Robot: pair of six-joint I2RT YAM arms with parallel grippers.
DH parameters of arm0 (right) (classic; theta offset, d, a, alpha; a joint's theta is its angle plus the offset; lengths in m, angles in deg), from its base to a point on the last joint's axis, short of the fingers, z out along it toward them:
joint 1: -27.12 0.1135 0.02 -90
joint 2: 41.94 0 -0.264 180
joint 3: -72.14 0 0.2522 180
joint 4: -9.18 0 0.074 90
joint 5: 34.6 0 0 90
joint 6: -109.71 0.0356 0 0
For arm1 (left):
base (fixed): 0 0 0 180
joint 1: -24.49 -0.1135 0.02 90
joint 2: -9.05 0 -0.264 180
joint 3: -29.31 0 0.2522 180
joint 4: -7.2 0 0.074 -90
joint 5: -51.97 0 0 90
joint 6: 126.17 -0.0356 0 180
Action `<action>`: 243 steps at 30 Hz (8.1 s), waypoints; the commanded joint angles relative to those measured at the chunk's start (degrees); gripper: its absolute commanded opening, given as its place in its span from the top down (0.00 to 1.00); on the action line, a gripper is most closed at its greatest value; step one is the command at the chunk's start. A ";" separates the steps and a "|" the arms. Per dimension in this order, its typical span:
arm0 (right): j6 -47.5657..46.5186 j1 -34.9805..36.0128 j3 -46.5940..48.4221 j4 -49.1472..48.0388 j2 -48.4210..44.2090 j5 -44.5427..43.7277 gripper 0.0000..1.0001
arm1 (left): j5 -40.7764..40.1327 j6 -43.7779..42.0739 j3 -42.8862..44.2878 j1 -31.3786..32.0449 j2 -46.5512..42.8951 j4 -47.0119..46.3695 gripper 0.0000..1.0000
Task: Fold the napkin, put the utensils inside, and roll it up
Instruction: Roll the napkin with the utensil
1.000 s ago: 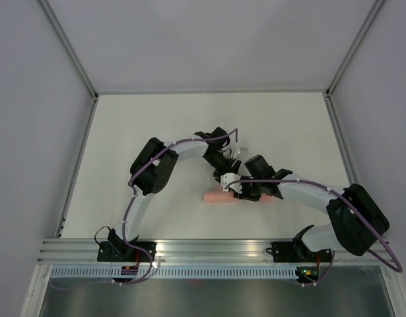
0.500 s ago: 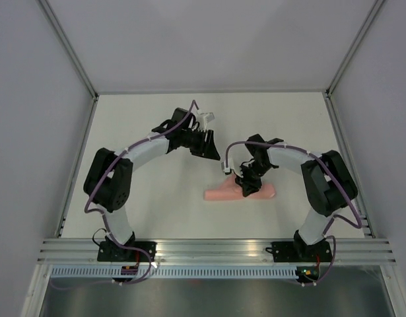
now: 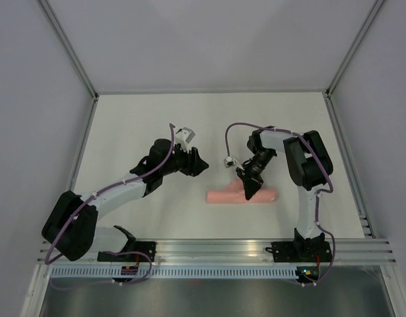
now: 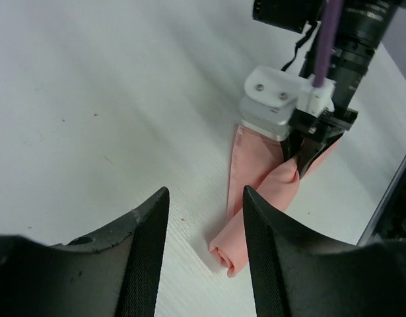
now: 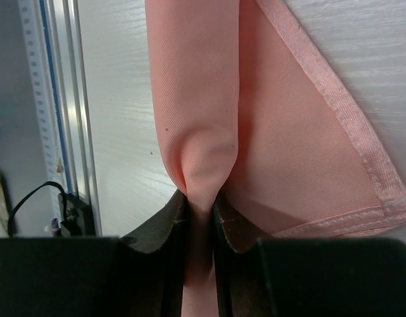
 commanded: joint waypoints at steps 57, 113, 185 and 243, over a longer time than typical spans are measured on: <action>13.70 -6.01 8.71 -10.71 -1.77 -3.71 0.27 | -8.12 -34.11 15.05 28.35 31.93 8.64 0.77; 19.94 19.21 -43.93 -65.73 -41.94 -36.84 0.29 | 29.23 -23.91 45.73 8.84 52.32 44.68 0.57; 66.34 6.29 -0.25 -39.53 2.97 1.73 0.68 | -35.80 34.00 -6.48 15.96 7.58 -5.94 0.33; 68.55 2.07 9.24 -32.77 2.10 11.41 0.40 | -32.13 18.64 24.97 7.26 29.63 19.98 0.57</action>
